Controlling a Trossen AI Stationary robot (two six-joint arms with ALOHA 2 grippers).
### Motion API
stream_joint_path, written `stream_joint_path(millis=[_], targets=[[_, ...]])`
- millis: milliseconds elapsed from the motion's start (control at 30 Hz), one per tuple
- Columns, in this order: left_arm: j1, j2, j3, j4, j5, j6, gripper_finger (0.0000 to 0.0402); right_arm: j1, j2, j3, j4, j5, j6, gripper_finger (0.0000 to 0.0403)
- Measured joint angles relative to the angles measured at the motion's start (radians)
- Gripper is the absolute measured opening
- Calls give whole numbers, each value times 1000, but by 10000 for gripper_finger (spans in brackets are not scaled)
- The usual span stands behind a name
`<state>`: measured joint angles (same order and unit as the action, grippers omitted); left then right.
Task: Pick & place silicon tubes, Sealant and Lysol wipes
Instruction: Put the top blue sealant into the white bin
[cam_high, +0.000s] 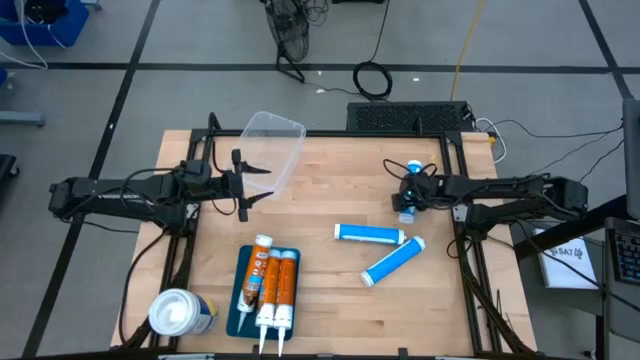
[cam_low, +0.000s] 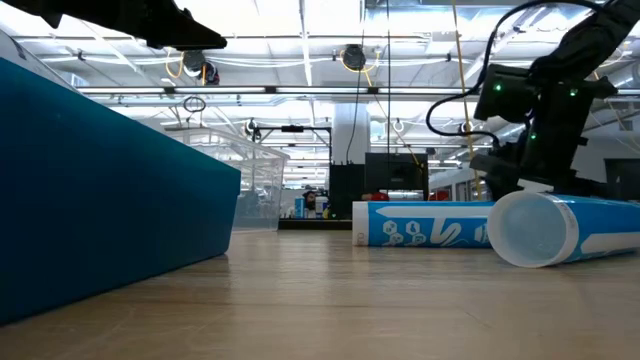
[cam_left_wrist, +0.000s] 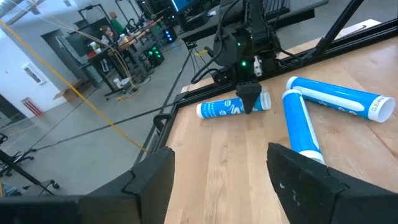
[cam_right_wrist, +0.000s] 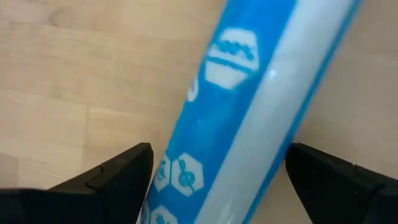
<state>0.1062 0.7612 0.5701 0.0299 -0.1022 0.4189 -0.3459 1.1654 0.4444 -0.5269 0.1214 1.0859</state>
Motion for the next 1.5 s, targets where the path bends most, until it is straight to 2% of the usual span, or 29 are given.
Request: stream_joint_path(millis=[233, 467, 800, 1067, 1500], targets=[[0, 0, 0, 0, 0, 0, 255, 1, 1, -2, -169, 1, 116, 345], [0, 0, 0, 0, 0, 1, 255, 1, 1, -3, -237, 75, 174, 345], [0, 0, 0, 0, 0, 1, 255, 1, 1, -3, -140, 173, 142, 345], [0, 0, 0, 0, 0, 1, 255, 1, 3, -6, -98, 327, 119, 345], [0, 0, 0, 0, 42, 10, 255, 1, 3, -8, 69, 541, -8, 345]])
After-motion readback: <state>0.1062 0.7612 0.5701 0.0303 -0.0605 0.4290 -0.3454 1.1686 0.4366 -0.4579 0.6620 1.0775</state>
